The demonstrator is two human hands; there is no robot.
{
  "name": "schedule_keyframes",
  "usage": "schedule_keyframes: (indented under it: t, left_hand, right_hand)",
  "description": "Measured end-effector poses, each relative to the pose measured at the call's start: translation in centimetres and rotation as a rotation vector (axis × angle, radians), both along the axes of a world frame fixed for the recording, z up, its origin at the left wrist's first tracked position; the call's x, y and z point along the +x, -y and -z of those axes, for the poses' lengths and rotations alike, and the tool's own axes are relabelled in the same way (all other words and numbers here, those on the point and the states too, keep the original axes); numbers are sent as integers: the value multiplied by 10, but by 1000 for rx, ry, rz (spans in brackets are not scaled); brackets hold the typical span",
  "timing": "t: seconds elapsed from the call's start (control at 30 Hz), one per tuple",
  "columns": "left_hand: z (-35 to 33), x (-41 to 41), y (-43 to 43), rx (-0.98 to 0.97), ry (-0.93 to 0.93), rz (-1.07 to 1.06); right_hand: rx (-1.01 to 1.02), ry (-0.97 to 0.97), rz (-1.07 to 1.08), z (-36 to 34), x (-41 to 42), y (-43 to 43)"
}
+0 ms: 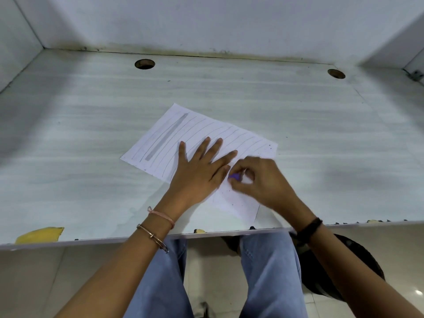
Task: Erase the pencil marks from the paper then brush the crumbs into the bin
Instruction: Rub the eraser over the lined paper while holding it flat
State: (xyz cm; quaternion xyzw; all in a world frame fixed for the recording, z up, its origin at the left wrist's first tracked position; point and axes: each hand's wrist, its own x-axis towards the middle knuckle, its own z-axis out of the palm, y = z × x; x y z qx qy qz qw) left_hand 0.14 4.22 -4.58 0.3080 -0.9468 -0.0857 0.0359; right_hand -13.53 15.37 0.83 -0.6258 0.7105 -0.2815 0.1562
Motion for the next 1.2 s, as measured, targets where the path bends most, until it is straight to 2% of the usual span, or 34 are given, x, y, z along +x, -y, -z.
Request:
schedule_keyframes:
  t: [0.07,0.13,0.3,0.37,0.5,0.7,0.8,0.9,0.97,1.1,1.2]
  left_hand:
    - [1,0,0,-16,6,13]
    - [2,0,0,-34,6,13]
    - [4,0,0,-31,-17,-3]
    - [3,-1,1,-9,-15,-10]
    - [5,-1,1,-54,6,16]
    - [2,0,-1,-7,-40,-6]
    - [1,0,-1,7,-16,-3]
    - [0,0,-1,-38,17,14]
    - [1,0,-1,-11,8,3]
    - [1,-1,-1,21,-23,-12]
    - [1,0,0,3,-2,-3]
  right_hand:
    - [94,64,-139,-2,15,-14]
    - [125,73,-184,-5,12,-15]
    - [-38,31,119,0,-28,17]
    - [-29,11,78,1,-18,13]
    - [113,78,-154,-3,10,-9]
    - [-31,37,95,-1,-23,16]
    - [17,9,-55,-1,0,2]
    - [144,86,-204,-4,11,-12]
    - [111,68,-162,-4,-3,-5]
    - [-40,41,68,-2,-24,12]
    - [20,20,-84,0,2,-3]
